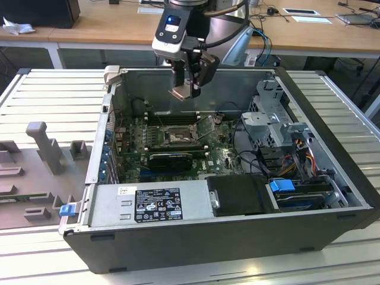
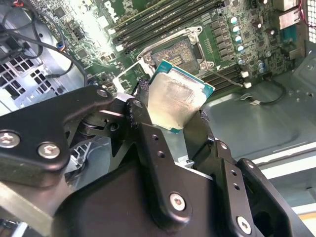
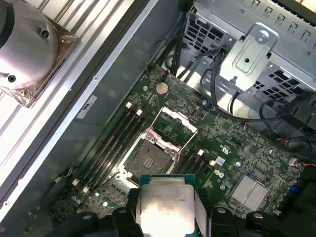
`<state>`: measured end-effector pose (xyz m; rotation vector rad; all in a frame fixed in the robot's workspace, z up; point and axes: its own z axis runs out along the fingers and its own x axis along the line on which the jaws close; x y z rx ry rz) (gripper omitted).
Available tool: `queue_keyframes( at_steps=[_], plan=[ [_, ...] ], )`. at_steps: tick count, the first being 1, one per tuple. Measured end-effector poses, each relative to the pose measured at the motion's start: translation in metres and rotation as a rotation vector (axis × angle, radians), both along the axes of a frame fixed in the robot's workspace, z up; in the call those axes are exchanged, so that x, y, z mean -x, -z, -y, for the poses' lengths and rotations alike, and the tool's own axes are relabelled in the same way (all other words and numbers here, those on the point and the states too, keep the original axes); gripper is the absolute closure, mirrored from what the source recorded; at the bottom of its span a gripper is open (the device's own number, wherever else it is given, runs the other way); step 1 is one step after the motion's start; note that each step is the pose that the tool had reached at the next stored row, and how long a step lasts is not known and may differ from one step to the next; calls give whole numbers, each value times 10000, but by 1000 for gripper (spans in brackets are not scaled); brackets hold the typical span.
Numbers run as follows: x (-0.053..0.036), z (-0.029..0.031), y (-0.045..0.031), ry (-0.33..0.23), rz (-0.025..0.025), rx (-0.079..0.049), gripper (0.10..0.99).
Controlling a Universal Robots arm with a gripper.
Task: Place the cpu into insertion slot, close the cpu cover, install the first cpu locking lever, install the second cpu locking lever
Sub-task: 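Place the cpu into insertion slot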
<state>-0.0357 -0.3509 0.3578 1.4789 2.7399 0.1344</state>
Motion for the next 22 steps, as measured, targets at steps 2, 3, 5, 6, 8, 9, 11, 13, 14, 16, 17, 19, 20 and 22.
queue_keyframes(
  at_steps=[2, 3, 5, 6, 8, 9, 11, 13, 14, 16, 17, 19, 20, 22],
  plan=[
    [0, 0, 1, 140, 0, 0, 561],
    [0, 0, 1, 215, 0, 0, 561],
    [0, 0, 2, 443, 0, 0, 561],
    [0, 0, 2, 529, 0, 0, 561],
    [0, 0, 3, 704, 0, 0, 561],
    [0, 0, 3, 800, 0, 0, 561],
    [0, 0, 4, 1133, 0, 0, 561],
    [0, 0, 5, 1389, 0, 0, 561],
    [0, 0, 6, 1462, 0, 0, 561],
    [0, 0, 6, 1610, 0, 0, 561],
    [0, 0, 7, 1704, 0, 0, 561],
    [0, 0, 8, 2037, 0, 0, 561],
    [0, 0, 9, 2161, 0, 0, 561],
    [0, 0, 10, 2312, 0, 0, 561]
  ],
)
